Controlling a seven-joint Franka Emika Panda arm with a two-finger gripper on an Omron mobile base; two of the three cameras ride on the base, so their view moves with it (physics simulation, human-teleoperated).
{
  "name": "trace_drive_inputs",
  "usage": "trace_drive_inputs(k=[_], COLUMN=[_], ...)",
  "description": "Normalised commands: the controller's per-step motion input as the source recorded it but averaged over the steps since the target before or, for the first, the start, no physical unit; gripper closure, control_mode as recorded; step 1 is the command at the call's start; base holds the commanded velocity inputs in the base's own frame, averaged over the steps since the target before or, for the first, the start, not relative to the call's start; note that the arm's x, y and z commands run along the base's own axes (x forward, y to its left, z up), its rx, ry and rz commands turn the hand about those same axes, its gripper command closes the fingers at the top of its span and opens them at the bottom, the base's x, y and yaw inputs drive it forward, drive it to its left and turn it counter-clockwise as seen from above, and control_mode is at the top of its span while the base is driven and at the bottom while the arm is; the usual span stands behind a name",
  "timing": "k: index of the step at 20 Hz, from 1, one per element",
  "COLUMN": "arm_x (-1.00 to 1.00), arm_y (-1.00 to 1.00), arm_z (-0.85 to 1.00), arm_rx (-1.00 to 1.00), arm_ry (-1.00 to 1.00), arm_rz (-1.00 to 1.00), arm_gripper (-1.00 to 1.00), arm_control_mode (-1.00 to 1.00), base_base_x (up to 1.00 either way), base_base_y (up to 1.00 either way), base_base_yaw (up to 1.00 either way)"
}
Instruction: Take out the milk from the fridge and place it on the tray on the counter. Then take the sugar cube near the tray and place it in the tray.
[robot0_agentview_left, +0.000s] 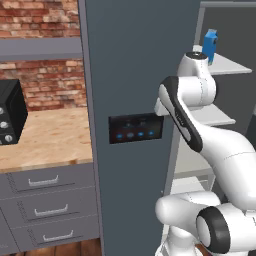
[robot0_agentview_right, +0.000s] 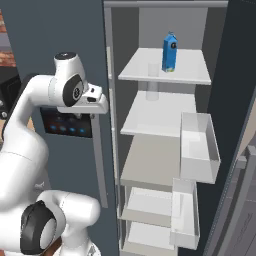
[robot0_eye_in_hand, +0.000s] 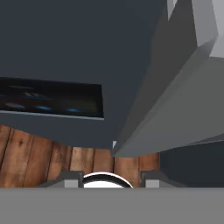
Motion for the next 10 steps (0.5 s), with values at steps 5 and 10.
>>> trace_drive_inputs(k=[5,10], arm_x=[-0.19,-0.57], arm_y=[0.11,-0.06], arm_z=[0.0,0.04], arm_rx=[0.0,0.0], arm_ry=[0.0,-0.02], arm_rz=[0.0,-0.04], arm_gripper=[-1.0,-1.0], arm_control_mode=[-1.0,-1.0], base_base_x=[0.0,0.0], base_base_y=[0.0,0.0], base_base_yaw=[0.0,0.0])
